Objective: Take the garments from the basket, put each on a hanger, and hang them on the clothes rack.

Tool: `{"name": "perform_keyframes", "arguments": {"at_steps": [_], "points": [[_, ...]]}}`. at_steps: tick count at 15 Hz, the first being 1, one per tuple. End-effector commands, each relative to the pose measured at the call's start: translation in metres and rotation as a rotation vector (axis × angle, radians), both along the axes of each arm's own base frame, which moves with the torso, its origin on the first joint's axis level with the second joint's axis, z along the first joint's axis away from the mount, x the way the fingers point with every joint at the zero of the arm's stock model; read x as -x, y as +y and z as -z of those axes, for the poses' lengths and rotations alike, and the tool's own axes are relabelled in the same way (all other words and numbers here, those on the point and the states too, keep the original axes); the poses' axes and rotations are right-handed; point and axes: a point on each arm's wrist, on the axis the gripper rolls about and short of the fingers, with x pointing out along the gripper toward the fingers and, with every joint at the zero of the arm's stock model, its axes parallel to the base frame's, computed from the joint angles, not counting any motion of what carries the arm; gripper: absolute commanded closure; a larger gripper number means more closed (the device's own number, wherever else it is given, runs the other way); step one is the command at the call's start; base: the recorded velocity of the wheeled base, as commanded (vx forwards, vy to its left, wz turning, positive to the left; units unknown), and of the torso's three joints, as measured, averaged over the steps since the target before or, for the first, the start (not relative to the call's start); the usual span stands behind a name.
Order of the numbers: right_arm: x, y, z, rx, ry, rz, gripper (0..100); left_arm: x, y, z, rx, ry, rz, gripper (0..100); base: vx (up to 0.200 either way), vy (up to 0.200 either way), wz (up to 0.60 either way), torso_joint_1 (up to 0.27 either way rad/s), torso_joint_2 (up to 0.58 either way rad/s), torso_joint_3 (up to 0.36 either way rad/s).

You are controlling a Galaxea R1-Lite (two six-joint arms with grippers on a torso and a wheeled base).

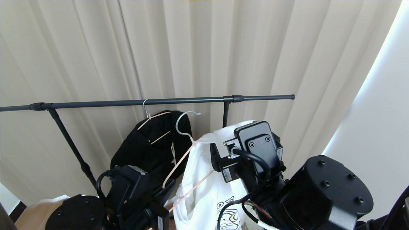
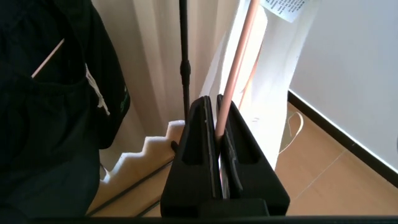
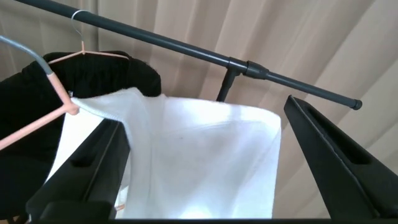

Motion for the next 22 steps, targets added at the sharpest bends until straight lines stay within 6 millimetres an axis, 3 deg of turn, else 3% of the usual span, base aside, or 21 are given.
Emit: {"name": "perform_keyframes", "arguments": {"at_steps": [1,5,10,12,14,16,17,19,22], "points": [[0.0,0.0,0.001,0.004,0.001,-0.001,0,-0.006,0.003,0.0,0.004,-0.003,-0.03,100,0.0,0.0,0.0,0.0,0.0,0.0],[0.004,-0.001,0.006,0.026,0.009,-0.03,0,-0.017,0.005,-0.006,0.03,-0.03,-0.079,100,0.0,0.0,0.0,0.0,0.0,0.0],[0.01,-0.008,0.007,0.048,0.008,-0.107,0,-0.015,0.009,-0.007,0.029,-0.029,-0.074,100,0.0,0.0,0.0,0.0,0.0,0.0],[0.008,-0.024,-0.001,0.05,-0.001,-0.133,0,-0.011,0.017,-0.002,0.01,-0.001,-0.044,100,0.0,0.0,0.0,0.0,0.0,0.0],[-0.005,-0.062,-0.015,0.081,-0.002,-0.161,0,-0.009,0.034,0.001,0.004,0.035,0.042,100,0.0,0.0,0.0,0.0,0.0,0.0],[-0.002,-0.092,-0.029,0.134,0.024,-0.281,0,-0.014,0.046,0.002,0.0,0.048,0.068,100,0.0,0.0,0.0,0.0,0.0,0.0],[0.0,-0.111,-0.039,0.187,0.084,-0.365,0,-0.015,0.049,0.002,-0.001,0.045,0.088,100,0.0,0.0,0.0,0.0,0.0,0.0],[0.008,-0.131,-0.06,0.252,0.205,-0.481,0,-0.014,0.05,-0.002,-0.006,0.022,0.117,100,0.0,0.0,0.0,0.0,0.0,0.0],[0.014,-0.149,-0.081,0.366,0.473,-0.684,0,-0.011,0.05,-0.008,-0.003,-0.013,0.148,100,0.0,0.0,0.0,0.0,0.0,0.0]]}}
